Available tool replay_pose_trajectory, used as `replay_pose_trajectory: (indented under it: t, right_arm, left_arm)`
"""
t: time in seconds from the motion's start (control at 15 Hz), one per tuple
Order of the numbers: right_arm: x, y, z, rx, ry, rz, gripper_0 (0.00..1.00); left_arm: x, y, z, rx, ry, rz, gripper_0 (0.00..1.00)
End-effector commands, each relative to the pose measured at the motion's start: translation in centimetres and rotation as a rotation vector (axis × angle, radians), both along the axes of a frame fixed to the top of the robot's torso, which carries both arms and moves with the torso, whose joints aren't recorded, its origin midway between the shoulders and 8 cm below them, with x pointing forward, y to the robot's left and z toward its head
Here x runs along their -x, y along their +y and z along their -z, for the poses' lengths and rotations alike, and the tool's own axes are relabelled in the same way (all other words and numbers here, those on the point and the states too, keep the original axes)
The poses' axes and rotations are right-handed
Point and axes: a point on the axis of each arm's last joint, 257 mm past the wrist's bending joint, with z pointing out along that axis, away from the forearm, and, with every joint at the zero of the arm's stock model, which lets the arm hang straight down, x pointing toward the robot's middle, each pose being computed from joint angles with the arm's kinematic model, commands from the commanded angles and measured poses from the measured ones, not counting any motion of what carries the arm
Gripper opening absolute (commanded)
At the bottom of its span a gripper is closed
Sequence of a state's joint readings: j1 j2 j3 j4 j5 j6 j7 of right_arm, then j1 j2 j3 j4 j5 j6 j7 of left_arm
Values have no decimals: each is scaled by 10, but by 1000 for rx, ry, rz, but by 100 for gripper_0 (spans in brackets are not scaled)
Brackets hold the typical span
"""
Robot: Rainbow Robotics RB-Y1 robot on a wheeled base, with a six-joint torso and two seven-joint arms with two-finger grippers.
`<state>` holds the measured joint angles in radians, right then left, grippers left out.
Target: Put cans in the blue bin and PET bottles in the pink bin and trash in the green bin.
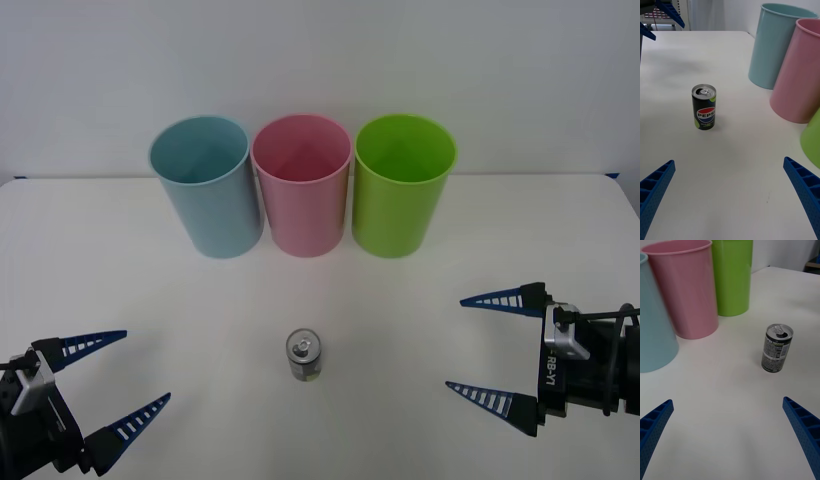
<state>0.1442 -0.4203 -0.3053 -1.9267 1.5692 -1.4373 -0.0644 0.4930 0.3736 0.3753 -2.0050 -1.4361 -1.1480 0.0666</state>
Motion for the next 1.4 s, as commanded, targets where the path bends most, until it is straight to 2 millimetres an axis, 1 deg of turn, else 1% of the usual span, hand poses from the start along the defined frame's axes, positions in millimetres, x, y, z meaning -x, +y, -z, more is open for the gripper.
replay_pose_trajectory:
  t: [0.07, 0.13, 0.33, 0.47, 0.53, 0.67, 0.73, 0.8, 0.87, 1.13, 1.27, 1.4]
  right_arm:
    - [0, 0, 0, 0, 0, 0, 100]
    - [0, 0, 0, 0, 0, 0, 100]
    - [0, 0, 0, 0, 0, 0, 100]
    - [0, 0, 0, 0, 0, 0, 100]
    - [0, 0, 0, 0, 0, 0, 100]
    - [0, 0, 0, 0, 0, 0, 100]
    - [0, 0, 0, 0, 0, 0, 100]
    - [0, 0, 0, 0, 0, 0, 100]
    - [0, 0, 0, 0, 0, 0, 100]
    - [0, 0, 0, 0, 0, 0, 100]
    - [0, 0, 0, 0, 0, 0, 100]
    - [0, 0, 0, 0, 0, 0, 100]
  left_arm:
    - [1, -7, 8, 3, 23, 47, 100]
    - [2, -9, 15, 6, 43, 73, 100]
    - [-1, -16, 21, 28, 54, 122, 100]
    - [-7, -14, 20, 16, 44, 133, 100]
    - [-5, -16, 23, 19, 58, 140, 100]
    - [-6, -10, 24, 11, 73, 132, 100]
    - [-3, -13, 30, 24, 98, 134, 100]
    - [-1, -17, 35, 34, 114, 144, 100]
    - [-3, -21, 39, 50, 123, 153, 100]
    - [-23, -49, 54, 179, 136, 214, 100]
    - [-32, -61, 52, 216, 132, 243, 100]
    - [-33, -74, 44, 234, 128, 283, 100]
